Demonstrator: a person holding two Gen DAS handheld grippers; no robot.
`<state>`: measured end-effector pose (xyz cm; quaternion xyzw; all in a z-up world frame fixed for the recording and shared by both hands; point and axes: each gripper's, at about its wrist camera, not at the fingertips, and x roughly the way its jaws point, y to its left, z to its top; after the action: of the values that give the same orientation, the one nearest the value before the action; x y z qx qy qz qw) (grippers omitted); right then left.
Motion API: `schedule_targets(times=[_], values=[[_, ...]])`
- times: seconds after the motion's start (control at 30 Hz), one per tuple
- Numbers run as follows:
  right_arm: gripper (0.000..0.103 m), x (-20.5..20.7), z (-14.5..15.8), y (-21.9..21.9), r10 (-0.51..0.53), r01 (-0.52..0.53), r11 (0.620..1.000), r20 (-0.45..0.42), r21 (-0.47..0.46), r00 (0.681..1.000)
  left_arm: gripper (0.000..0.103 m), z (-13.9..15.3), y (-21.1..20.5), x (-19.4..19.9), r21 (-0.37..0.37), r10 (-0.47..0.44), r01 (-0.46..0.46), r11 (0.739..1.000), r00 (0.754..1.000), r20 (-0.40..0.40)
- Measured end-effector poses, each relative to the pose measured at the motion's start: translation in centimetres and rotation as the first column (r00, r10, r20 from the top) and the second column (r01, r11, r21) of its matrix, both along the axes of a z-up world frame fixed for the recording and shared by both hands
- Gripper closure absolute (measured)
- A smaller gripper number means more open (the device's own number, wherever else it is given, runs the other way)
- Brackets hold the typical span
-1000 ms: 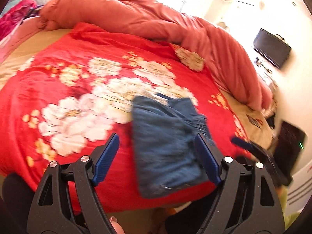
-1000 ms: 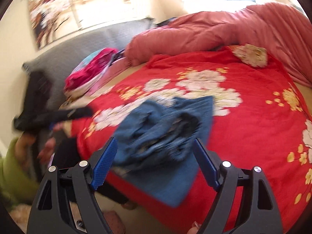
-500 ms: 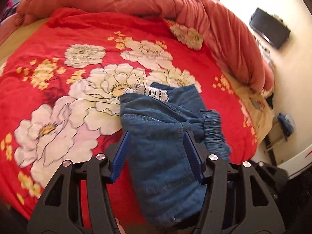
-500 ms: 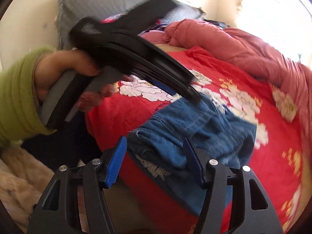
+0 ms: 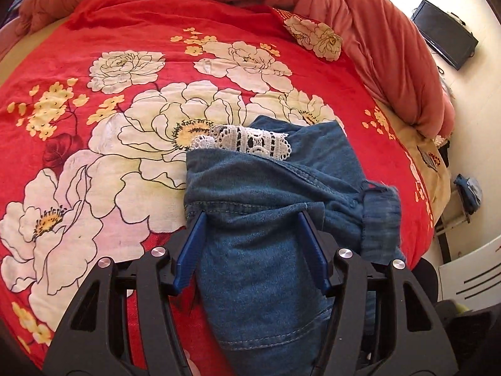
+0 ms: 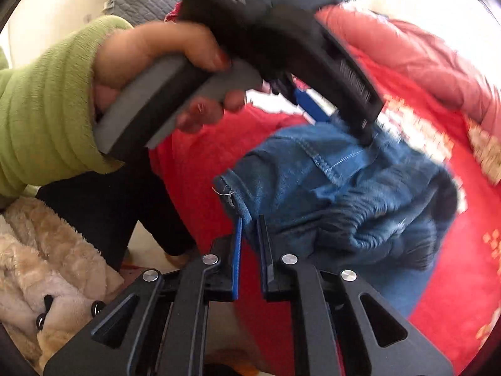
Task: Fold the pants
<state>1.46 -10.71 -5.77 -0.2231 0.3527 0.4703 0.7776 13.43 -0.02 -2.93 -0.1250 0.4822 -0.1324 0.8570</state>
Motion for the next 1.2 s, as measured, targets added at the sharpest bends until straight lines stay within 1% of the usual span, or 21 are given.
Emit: schedule_targets(times=[0.07, 0.1, 0.2, 0.23, 0.33, 0.43, 0.5, 0.53, 0.6, 0.63, 0.7, 0.73, 0.77, 0.9, 0.97, 1.03, 1.2], values=[[0.094, 0.2, -0.4, 0.0, -0.007, 0.007, 1.0, -0.012, 0.0, 1.0, 0.051, 0.0, -0.1, 0.1, 0.005, 0.002, -0.002, 1.0, 1.0, 0.003], [0.092, 0.2, -0.4, -0.1, -0.006, 0.006, 1.0, -0.015, 0.004, 1.0, 0.05, 0.1, -0.2, 0.0, 0.008, 0.004, -0.004, 1.0, 1.0, 0.005], [0.092, 0.4, 0.1, -0.5, -0.012, 0.012, 1.0, -0.027, 0.019, 1.0, 0.05, 0.3, -0.4, -0.1, 0.025, 0.004, -0.005, 1.0, 1.0, 0.012], [0.09, 0.4, 0.5, -0.7, -0.021, 0.022, 0.999, -0.037, 0.031, 0.999, 0.05, 0.4, -0.5, -0.1, 0.029, 0.004, -0.005, 1.0, 1.0, 0.016], [0.082, -0.3, 2.3, -2.0, -0.046, 0.053, 0.992, -0.067, 0.11, 0.997, 0.05, 0.5, -0.5, -0.2, 0.032, 0.006, -0.007, 0.999, 1.0, 0.02], [0.082, 0.1, 3.5, -3.4, -0.091, 0.102, 0.982, -0.072, 0.159, 0.993, 0.05, 0.6, -0.5, -0.2, 0.031, 0.01, -0.011, 0.999, 1.0, 0.022], [0.082, 0.9, 4.1, -4.2, -0.15, 0.17, 0.965, -0.113, 0.199, 0.982, 0.05, 0.6, -0.5, -0.3, 0.034, 0.014, -0.015, 0.999, 1.0, 0.025], [0.08, 1.3, 4.0, -4.5, -0.173, 0.195, 0.96, -0.124, 0.2, 0.977, 0.05, 0.6, -0.6, -0.4, 0.035, 0.016, -0.017, 0.999, 1.0, 0.027], [0.078, 2.4, 3.2, -5.0, -0.239, 0.262, 0.951, -0.146, 0.162, 0.96, 0.05, 0.7, -0.7, -0.6, 0.039, 0.02, -0.021, 0.999, 0.999, 0.03], [0.078, 3.1, 2.3, -5.2, -0.25, 0.279, 0.949, -0.187, 0.148, 0.95, 0.05, 0.7, -0.5, -0.4, 0.037, 0.013, -0.014, 0.999, 0.999, 0.03], [0.078, 3.5, 0.9, -5.0, -0.267, 0.3, 0.945, -0.229, 0.129, 0.936, 0.05, 0.8, -0.6, -0.5, 0.042, 0.013, -0.014, 0.999, 0.999, 0.035], [0.078, 3.5, 0.6, -5.0, -0.269, 0.303, 0.945, -0.233, 0.124, 0.935, 0.048, 0.9, -0.7, -0.6, 0.043, 0.012, -0.014, 0.999, 0.999, 0.037], [0.078, 3.4, 0.6, -4.9, -0.271, 0.304, 0.944, -0.23, 0.124, 0.935, 0.046, 1.1, -0.7, -0.6, 0.046, 0.011, -0.013, 0.999, 0.999, 0.041], [0.077, 3.4, 1.2, -5.2, -0.279, 0.314, 0.941, -0.236, 0.126, 0.931, 0.044, 1.6, -0.9, -0.9, 0.045, 0.014, -0.016, 0.999, 0.999, 0.052], [0.074, 3.0, 1.4, -5.0, -0.281, 0.317, 0.938, -0.232, 0.137, 0.931, 0.04, 2.0, -1.1, -1.1, 0.042, 0.014, -0.017, 0.999, 0.998, 0.065], [0.062, 2.4, 1.8, -5.3, -0.283, 0.321, 0.936, -0.231, 0.147, 0.931, 0.036, 2.5, -1.3, -1.5, 0.044, 0.011, -0.015, 0.999, 0.997, 0.079], [0.061, 1.0, 2.6, -5.9, -0.308, 0.343, 0.926, -0.212, 0.155, 0.927, 0.027, 3.9, -1.7, -2.4, 0.039, 0.013, -0.018, 0.999, 0.994, 0.112]])
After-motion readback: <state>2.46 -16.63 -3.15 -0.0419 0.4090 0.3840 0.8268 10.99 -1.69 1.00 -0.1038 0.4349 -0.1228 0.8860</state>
